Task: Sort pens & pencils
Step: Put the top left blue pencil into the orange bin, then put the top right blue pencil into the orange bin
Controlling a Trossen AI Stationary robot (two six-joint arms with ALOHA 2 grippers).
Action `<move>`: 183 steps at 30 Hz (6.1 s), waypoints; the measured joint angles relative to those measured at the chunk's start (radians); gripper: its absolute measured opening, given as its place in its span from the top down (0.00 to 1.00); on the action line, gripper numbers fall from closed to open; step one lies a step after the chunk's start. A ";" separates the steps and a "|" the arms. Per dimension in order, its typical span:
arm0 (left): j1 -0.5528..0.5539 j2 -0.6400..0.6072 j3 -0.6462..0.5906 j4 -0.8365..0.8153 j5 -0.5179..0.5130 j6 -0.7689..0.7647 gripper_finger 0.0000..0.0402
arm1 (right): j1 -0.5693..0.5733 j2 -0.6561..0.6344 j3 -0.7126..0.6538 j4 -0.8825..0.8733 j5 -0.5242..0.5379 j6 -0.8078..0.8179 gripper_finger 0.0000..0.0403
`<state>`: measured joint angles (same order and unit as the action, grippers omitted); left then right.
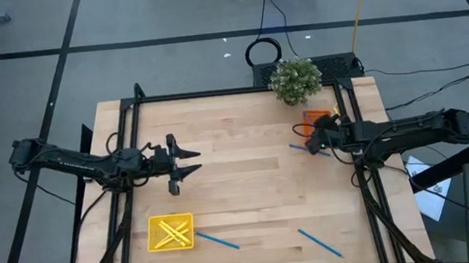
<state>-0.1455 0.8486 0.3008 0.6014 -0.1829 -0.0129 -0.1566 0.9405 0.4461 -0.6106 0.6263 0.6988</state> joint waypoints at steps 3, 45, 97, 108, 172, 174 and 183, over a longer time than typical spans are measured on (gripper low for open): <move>0.000 0.000 0.000 0.000 0.000 -0.010 0.56 | 0.000 -0.004 0.000 0.000 0.002 -0.031 0.68; -0.171 0.296 0.252 -0.364 0.053 -0.046 0.56 | 0.270 -0.054 -0.315 1.788 -0.472 -0.711 0.50; -0.235 0.622 0.622 -0.718 0.017 0.030 0.56 | 0.270 -0.054 -0.315 1.743 -0.472 -0.710 0.50; -0.235 0.622 0.622 -0.718 0.016 0.031 0.56 | 0.270 -0.054 -0.315 1.741 -0.472 -0.710 0.50; -0.235 0.622 0.622 -0.695 -0.011 0.034 0.56 | 0.270 -0.054 -0.315 1.728 -0.471 -0.684 0.50; -0.235 0.622 0.622 -0.695 -0.010 0.034 0.56 | 0.270 -0.054 -0.315 1.727 -0.471 -0.680 0.50; -0.235 0.622 0.622 -0.695 -0.010 0.034 0.56 | 0.270 -0.054 -0.315 1.709 -0.471 -0.668 0.50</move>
<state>-0.3809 1.4708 0.9226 -0.0933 -0.1932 0.0216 0.1131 0.8867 0.1311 1.0988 0.1551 0.0303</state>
